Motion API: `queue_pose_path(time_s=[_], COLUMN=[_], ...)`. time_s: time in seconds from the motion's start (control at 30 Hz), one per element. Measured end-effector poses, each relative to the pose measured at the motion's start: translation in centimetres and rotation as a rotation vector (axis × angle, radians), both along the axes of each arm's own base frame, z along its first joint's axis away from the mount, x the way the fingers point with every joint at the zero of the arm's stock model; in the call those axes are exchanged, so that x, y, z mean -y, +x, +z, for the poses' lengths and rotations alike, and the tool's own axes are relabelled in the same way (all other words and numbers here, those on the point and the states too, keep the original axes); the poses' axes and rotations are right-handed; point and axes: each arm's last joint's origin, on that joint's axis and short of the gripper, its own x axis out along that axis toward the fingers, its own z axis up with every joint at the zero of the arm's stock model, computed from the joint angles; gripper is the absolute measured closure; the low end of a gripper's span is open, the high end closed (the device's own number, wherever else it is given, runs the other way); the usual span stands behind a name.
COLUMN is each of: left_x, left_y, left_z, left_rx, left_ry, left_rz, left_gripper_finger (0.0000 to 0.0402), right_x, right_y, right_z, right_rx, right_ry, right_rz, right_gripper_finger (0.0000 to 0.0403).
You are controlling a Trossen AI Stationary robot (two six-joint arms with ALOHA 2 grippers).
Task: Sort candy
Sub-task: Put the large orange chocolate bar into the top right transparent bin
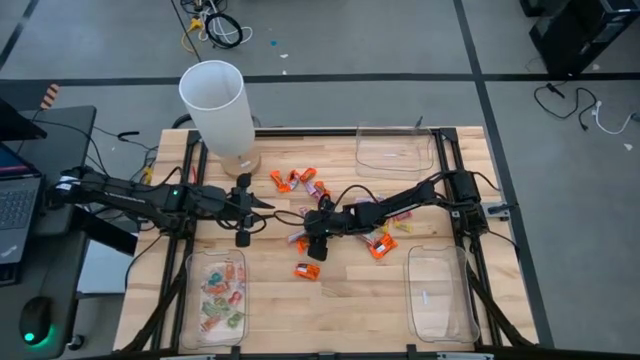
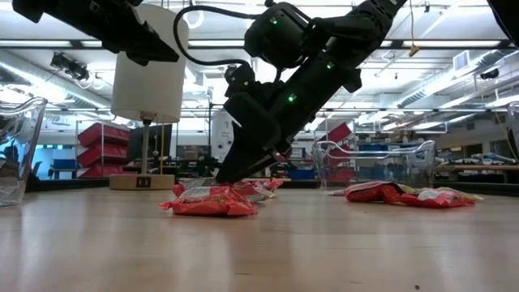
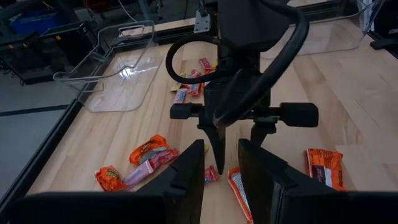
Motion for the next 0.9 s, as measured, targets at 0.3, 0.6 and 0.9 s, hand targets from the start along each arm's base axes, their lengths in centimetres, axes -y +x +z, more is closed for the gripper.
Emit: queue_pose_path(time_s=[0.3, 0.6, 0.9], left_x=[0.0, 0.0, 0.0], left_y=[0.0, 0.0, 0.0], left_z=[0.1, 0.0, -0.1], left_rx=[0.008, 0.005, -0.004], left_ry=[-0.004, -0.020, -0.027], left_rz=[0.001, 0.007, 0.010], left_gripper_finger=[0.0300, 0.0300, 0.0300], right_x=[0.0, 0.0, 0.2], right_y=[0.0, 0.0, -1.9], right_z=[-1.2, -0.8, 4.3], right_rx=[-0.034, -0.029, -0.041], right_ry=[-0.009, 0.008, -0.043], right_rz=[0.017, 0.017, -0.033], right_gripper_finger=[0.0330, 0.0398, 0.0402])
